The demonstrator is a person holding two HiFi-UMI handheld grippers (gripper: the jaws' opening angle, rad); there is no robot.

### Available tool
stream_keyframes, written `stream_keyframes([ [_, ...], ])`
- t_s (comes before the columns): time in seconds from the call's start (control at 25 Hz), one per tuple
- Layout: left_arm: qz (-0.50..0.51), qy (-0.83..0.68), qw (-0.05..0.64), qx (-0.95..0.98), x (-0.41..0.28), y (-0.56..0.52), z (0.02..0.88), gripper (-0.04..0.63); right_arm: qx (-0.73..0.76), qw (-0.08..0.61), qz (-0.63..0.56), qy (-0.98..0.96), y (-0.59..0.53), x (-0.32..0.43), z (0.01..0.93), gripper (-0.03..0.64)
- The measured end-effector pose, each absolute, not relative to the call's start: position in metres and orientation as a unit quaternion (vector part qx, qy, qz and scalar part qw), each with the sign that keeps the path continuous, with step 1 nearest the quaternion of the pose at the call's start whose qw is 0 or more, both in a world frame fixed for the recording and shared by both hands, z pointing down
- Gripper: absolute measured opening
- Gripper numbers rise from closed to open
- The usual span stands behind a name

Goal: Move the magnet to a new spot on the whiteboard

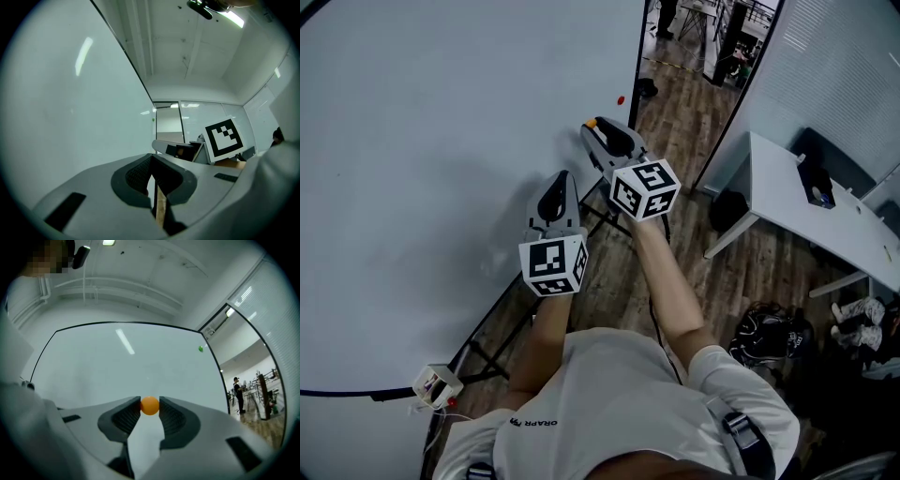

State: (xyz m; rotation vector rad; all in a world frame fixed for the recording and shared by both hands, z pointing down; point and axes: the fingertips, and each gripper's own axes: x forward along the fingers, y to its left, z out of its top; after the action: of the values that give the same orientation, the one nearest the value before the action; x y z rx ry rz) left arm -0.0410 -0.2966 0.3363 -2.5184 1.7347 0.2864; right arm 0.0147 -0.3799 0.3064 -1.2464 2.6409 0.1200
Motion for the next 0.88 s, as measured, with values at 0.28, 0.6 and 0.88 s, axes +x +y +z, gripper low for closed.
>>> stream_keyframes([
  [0.28, 0.092, 0.562, 0.037, -0.821, -0.04, -0.297, 0.336, 0.003, -0.44, 0.092, 0.063, 0.891, -0.364, 0.016, 0.314, 0.132],
  [0.6, 0.088, 0.559, 0.034, -0.824, -0.035, -0.298, 0.341, 0.002, -0.449, 0.102, 0.049, 0.886, -0.352, 0.026, 0.325, 0.132],
  [0.88, 0.088, 0.557, 0.033, -0.825, -0.034, -0.3, 0.343, 0.002, -0.462, 0.104, 0.053, 0.879, -0.342, 0.03, 0.328, 0.132],
])
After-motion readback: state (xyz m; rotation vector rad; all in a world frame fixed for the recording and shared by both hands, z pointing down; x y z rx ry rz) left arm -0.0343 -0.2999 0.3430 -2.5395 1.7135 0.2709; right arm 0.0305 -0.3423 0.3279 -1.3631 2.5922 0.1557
